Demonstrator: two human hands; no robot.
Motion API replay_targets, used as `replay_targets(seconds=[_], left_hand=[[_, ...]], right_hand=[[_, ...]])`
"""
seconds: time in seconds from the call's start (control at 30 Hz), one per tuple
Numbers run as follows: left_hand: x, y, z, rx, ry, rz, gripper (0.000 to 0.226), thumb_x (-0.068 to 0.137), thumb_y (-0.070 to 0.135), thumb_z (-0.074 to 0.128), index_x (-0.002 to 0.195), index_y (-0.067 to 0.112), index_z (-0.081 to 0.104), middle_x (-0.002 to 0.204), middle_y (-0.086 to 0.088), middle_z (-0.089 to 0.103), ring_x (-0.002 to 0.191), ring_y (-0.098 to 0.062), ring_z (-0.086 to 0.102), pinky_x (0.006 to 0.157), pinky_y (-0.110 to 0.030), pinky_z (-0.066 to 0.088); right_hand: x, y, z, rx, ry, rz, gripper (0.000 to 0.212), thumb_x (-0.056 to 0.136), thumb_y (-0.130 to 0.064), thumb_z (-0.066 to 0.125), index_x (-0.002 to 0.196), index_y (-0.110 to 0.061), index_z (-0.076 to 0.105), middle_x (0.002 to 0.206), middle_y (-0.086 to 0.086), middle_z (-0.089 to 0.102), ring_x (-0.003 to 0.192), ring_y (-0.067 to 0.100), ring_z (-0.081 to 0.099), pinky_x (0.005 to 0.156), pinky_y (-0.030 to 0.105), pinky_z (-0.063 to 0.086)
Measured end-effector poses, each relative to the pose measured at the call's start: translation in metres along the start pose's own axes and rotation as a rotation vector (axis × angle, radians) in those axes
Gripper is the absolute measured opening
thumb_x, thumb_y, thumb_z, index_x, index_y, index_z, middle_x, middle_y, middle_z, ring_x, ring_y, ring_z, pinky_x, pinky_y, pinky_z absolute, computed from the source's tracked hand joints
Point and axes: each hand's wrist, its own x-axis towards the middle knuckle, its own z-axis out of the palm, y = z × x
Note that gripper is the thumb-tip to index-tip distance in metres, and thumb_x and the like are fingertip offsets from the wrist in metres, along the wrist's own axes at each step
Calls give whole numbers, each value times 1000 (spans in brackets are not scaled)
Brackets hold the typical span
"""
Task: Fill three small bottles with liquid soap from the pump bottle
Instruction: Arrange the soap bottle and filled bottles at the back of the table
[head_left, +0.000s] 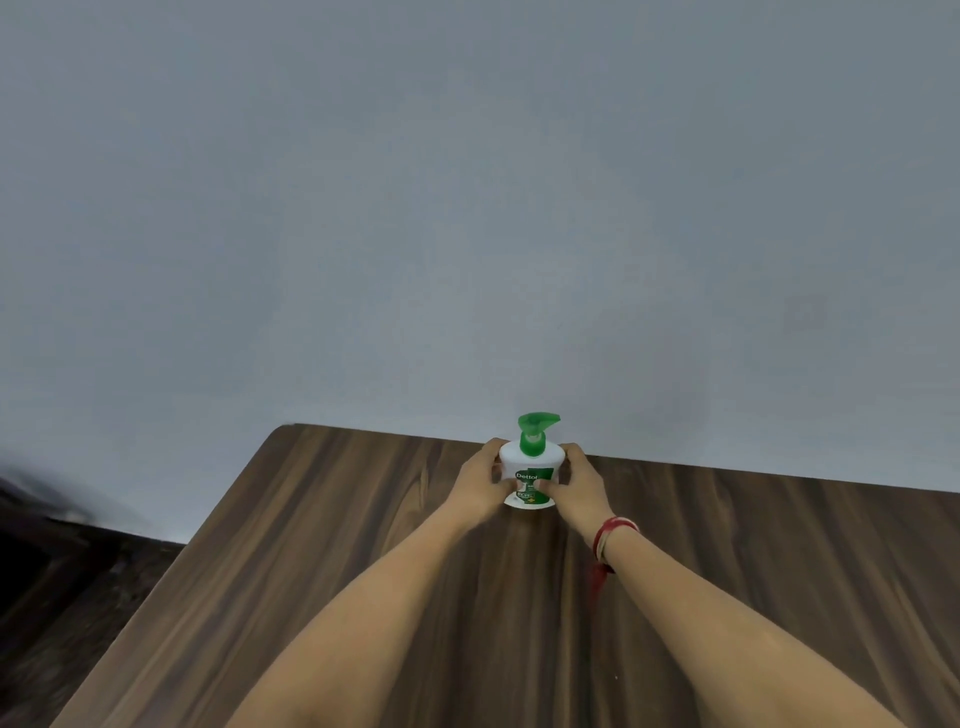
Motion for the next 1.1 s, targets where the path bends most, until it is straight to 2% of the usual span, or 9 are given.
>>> replay_targets(seconds=[0.13,0.33,0.5,0.67,0.77,0.9,1.0,1.1], left_hand=[[19,-13,7,15,12,-21,40,83,-5,61,113,19,52,111,-2,63,104,-18,61,87,-26,51],[37,-16,12,24,41,-31,40,87,-3,59,121,15,49,110,2,59,102,-13,59,76,-12,46],[48,-14,14,17,69,-39,40,87,-3,58,123,12,49,112,0,60,104,-15,59,74,-13,48],[53,-13,20,44,93,-52,46,89,-3,57,131,11,46,114,3,56,101,-10,53,69,-6,45],[53,-12,24,70,112,-86,46,89,-1,58,132,10,45,121,-1,56,105,-12,53,81,-17,44],[31,-9,22,96,200,-105,50,87,3,60,134,10,43,133,-11,51,123,-25,51,102,-37,44],[-7,2,14,78,255,-89,53,87,6,61,136,12,42,139,-10,46,128,-20,46,107,-35,40],[-64,18,6,67,182,-36,49,87,8,63,132,18,47,136,-2,50,126,-11,47,105,-29,38]], right_hand=[[19,12,5,4,16,11,39,83,1,64,117,-11,50,109,4,58,99,16,54,81,23,43],[38,15,5,19,42,-3,38,84,0,63,118,-10,50,110,3,57,102,17,55,82,22,43],[53,13,5,1,52,-6,41,85,1,62,122,-9,48,121,9,57,114,23,53,87,24,43],[61,16,5,-33,66,8,41,86,0,62,124,-8,47,127,12,55,120,27,52,96,31,43],[60,15,5,-37,60,20,44,85,-1,64,125,-8,46,128,12,54,122,28,51,98,32,42],[38,15,-6,-67,107,3,54,81,-2,67,130,-10,45,131,12,50,123,27,47,97,28,37],[-3,12,-21,-69,79,-12,53,81,-6,69,129,-13,48,134,9,48,125,26,46,101,31,38],[-65,9,-31,-23,5,-15,53,82,-11,70,129,-20,47,136,5,47,127,22,44,106,35,38]])
